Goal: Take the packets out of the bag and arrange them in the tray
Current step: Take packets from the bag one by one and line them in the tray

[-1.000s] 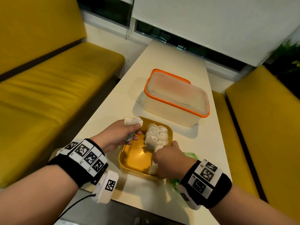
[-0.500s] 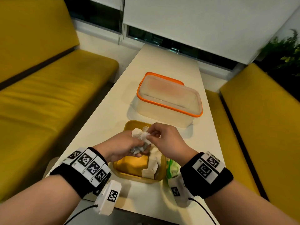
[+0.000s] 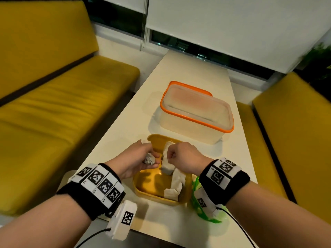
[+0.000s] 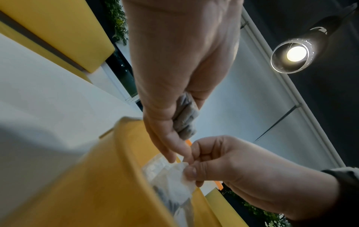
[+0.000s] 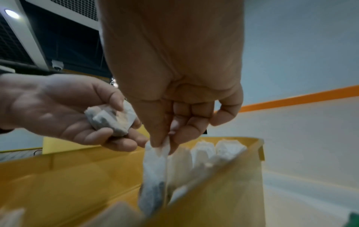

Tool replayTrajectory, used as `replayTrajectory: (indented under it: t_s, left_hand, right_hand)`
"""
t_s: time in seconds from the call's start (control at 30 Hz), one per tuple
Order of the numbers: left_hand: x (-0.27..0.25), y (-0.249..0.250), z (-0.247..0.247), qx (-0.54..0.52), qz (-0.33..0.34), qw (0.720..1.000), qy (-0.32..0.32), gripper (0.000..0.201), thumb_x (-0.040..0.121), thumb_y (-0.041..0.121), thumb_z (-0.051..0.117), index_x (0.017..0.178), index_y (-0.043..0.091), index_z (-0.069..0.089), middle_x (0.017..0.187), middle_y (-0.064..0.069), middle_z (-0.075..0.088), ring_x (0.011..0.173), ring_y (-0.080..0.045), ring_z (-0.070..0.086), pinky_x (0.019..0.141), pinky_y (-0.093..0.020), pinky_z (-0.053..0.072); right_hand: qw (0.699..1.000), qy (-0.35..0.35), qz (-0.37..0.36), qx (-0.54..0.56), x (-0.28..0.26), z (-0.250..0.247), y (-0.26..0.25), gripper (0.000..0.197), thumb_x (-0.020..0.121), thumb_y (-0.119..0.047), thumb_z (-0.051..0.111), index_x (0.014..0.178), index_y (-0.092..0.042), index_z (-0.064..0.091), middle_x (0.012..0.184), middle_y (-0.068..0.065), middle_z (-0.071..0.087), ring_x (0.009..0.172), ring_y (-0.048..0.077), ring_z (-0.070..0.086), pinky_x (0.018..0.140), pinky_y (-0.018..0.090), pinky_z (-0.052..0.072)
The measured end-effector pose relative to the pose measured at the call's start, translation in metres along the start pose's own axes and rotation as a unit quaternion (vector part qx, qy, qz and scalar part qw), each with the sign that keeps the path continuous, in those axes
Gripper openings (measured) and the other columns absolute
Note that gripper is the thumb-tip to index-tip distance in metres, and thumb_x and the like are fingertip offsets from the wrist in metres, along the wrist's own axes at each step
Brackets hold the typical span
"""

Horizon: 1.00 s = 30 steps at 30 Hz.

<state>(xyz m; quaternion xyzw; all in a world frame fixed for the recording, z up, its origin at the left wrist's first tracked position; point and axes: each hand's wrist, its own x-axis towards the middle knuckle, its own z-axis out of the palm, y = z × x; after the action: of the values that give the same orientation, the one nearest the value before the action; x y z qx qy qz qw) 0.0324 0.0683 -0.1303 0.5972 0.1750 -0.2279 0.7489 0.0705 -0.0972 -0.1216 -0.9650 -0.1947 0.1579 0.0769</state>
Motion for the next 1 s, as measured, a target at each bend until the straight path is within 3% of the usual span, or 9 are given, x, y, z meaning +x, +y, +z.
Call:
replayTrajectory:
  t_s: [0.13, 0.3, 0.47, 0.57, 0.63, 0.7, 0.83, 0.93, 1.0]
  left_hand:
    - [-0.002, -0.002, 0.0, -0.012, -0.015, 1.0, -0.02, 0.011, 0.098, 0.012, 0.043, 0.106, 0.007, 0.049, 0.107, -0.02, 0.063, 0.086, -0.032, 0.065, 0.066, -0.036, 0.06]
    - [0.0, -0.006, -0.002, 0.043, 0.011, 0.998, -0.043, 0.008, 0.098, 0.01, 0.047, 0.098, 0.007, 0.055, 0.093, -0.014, 0.063, 0.083, -0.029, 0.068, 0.068, -0.035, 0.06]
    - [0.001, -0.007, 0.003, 0.072, 0.026, 0.996, -0.035, 0.01, 0.095, 0.01, 0.054, 0.104, 0.01, 0.058, 0.096, -0.013, 0.068, 0.081, -0.025, 0.069, 0.064, -0.033, 0.06]
    - [0.002, -0.007, 0.007, 0.081, 0.039, 0.996, -0.014, 0.008, 0.092, 0.01, 0.059, 0.099, 0.014, 0.06, 0.098, -0.012, 0.071, 0.083, -0.024, 0.07, 0.062, -0.031, 0.06]
    - [0.003, -0.006, 0.009, 0.083, 0.046, 0.995, -0.002, 0.009, 0.09, 0.009, 0.062, 0.097, 0.014, 0.06, 0.097, -0.012, 0.071, 0.083, -0.025, 0.07, 0.058, -0.028, 0.059]
    - [0.004, -0.006, 0.014, 0.086, 0.056, 0.995, -0.001, 0.013, 0.087, 0.006, 0.064, 0.098, 0.013, 0.061, 0.094, -0.012, 0.071, 0.079, -0.024, 0.07, 0.053, -0.026, 0.056]
    - [0.005, -0.005, 0.023, 0.095, 0.071, 0.993, -0.004, 0.023, 0.082, 0.001, 0.067, 0.1, 0.014, 0.06, 0.088, -0.009, 0.069, 0.073, -0.02, 0.07, 0.053, -0.026, 0.055]
    - [0.004, -0.004, 0.027, 0.096, 0.069, 0.993, -0.02, 0.024, 0.081, 0.006, 0.069, 0.103, 0.013, 0.06, 0.087, -0.006, 0.069, 0.07, -0.016, 0.069, 0.053, -0.024, 0.054]
    - [0.005, -0.004, 0.027, 0.092, 0.057, 0.994, -0.023, 0.019, 0.084, 0.01, 0.066, 0.102, 0.015, 0.06, 0.092, -0.008, 0.069, 0.077, -0.018, 0.069, 0.056, -0.025, 0.055]
  right_hand:
    - [0.998, -0.001, 0.029, -0.053, 0.006, 0.007, -0.001, 0.008, 0.086, -0.023, 0.056, 0.086, -0.029, 0.061, 0.098, -0.005, 0.066, 0.1, 0.021, 0.056, 0.085, 0.038, 0.031]
    - [0.994, 0.001, 0.027, -0.104, 0.01, 0.007, -0.001, 0.014, 0.088, -0.02, 0.053, 0.08, -0.03, 0.056, 0.093, -0.005, 0.065, 0.097, 0.022, 0.056, 0.085, 0.039, 0.029]
    - [0.988, 0.008, 0.006, -0.157, 0.013, 0.006, -0.003, 0.022, 0.087, -0.012, 0.048, 0.09, -0.03, 0.06, 0.091, -0.003, 0.061, 0.1, 0.025, 0.053, 0.082, 0.04, 0.026]
    - [0.996, 0.065, 0.035, -0.049, 0.007, -0.006, -0.001, 0.028, 0.089, -0.014, 0.044, 0.105, -0.027, 0.064, 0.106, -0.002, 0.065, 0.105, 0.023, 0.055, 0.089, 0.039, 0.032]
    - [0.985, 0.111, 0.028, 0.128, 0.0, -0.015, 0.0, 0.018, 0.091, -0.025, 0.052, 0.099, -0.022, 0.068, 0.096, -0.002, 0.068, 0.095, 0.019, 0.059, 0.083, 0.032, 0.041]
    - [0.965, 0.104, 0.004, 0.239, -0.009, -0.02, -0.006, 0.016, 0.086, -0.03, 0.065, 0.095, -0.019, 0.069, 0.086, -0.003, 0.067, 0.084, 0.012, 0.06, 0.073, 0.025, 0.045]
    - [0.968, 0.098, 0.007, 0.232, -0.012, -0.011, -0.01, 0.019, 0.081, -0.019, 0.069, 0.1, -0.018, 0.065, 0.086, 0.002, 0.07, 0.081, 0.017, 0.064, 0.072, 0.024, 0.049]
    - [0.962, 0.126, 0.017, 0.241, -0.012, -0.009, -0.007, 0.022, 0.082, -0.014, 0.067, 0.102, -0.021, 0.061, 0.082, 0.001, 0.069, 0.075, 0.014, 0.062, 0.062, 0.015, 0.043]
    - [0.963, 0.132, 0.018, 0.235, -0.015, -0.011, -0.003, 0.022, 0.084, -0.013, 0.065, 0.104, -0.021, 0.062, 0.077, -0.003, 0.064, 0.07, 0.01, 0.057, 0.059, 0.013, 0.04]
